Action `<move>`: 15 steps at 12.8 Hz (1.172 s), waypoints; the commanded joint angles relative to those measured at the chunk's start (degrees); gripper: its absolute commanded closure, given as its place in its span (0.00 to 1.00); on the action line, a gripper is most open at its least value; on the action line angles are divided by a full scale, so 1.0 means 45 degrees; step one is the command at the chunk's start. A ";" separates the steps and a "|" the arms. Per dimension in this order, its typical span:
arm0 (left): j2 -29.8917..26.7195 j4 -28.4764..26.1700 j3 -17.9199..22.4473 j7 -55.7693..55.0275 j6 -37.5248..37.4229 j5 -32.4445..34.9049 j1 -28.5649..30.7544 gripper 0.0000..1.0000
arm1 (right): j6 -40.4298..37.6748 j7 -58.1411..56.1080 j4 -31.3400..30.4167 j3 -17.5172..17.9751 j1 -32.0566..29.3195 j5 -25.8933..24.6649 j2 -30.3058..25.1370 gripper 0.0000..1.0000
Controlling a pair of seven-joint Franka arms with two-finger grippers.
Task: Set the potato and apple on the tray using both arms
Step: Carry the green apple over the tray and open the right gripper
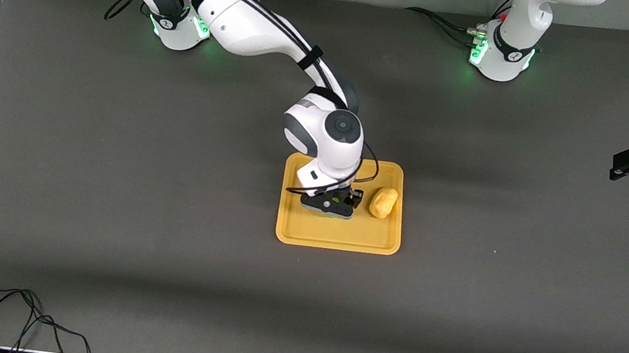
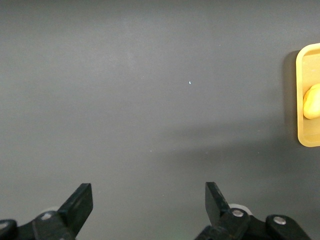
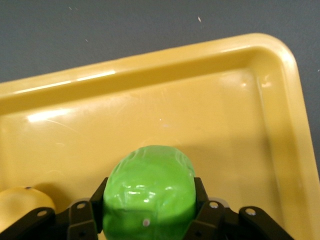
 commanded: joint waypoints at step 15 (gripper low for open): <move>0.0407 0.0249 -0.0212 -0.1244 0.0570 0.0059 -0.0123 0.00 | -0.6614 -0.0642 0.0511 -0.0061 -0.0870 0.1049 -0.5572 0.00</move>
